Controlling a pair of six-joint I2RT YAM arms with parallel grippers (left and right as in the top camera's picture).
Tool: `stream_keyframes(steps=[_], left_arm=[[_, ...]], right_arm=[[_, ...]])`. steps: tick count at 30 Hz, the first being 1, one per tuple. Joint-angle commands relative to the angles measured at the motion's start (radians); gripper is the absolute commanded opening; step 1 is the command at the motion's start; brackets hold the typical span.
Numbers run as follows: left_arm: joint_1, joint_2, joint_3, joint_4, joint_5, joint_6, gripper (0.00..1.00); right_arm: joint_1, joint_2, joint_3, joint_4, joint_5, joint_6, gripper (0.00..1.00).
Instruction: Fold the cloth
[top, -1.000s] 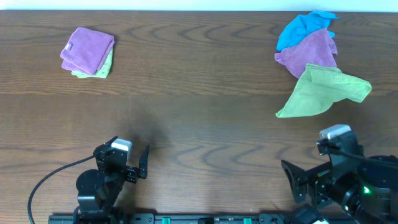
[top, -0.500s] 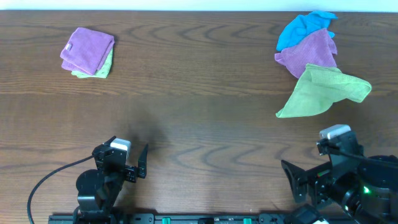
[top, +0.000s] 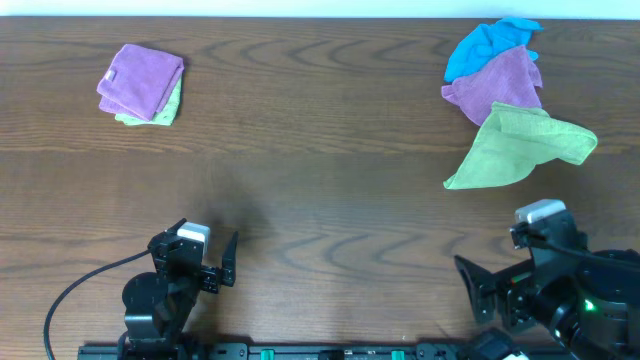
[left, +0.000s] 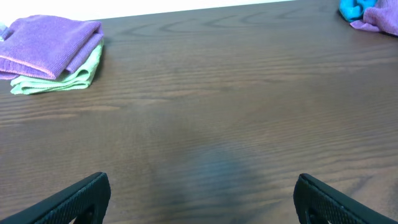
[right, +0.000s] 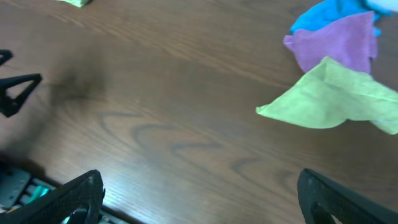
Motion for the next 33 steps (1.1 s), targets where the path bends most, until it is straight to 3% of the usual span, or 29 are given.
stream_keyframes(steps=[1,9,18,23,33], left_arm=[[-0.004,-0.008,-0.021,0.0,-0.014,0.0,0.96],[-0.004,-0.008,-0.021,0.0,-0.014,0.0,0.95],[-0.004,-0.008,-0.021,0.0,-0.014,0.0,0.95],[-0.004,-0.008,-0.021,0.0,-0.014,0.0,0.95],[-0.004,-0.008,-0.021,0.0,-0.014,0.0,0.95]], right_arm=[[-0.018,-0.018,-0.031,0.021,0.084,-0.044,0.99],[-0.28,-0.275,-0.435,0.322,0.071,-0.065,0.99],[-0.368,-0.542,-0.903,0.523,0.045,-0.065,0.99],[-0.387,-0.656,-1.059,0.633,0.044,-0.064,0.99],[-0.4,-0.751,-1.195,0.647,0.045,-0.065,0.99]])
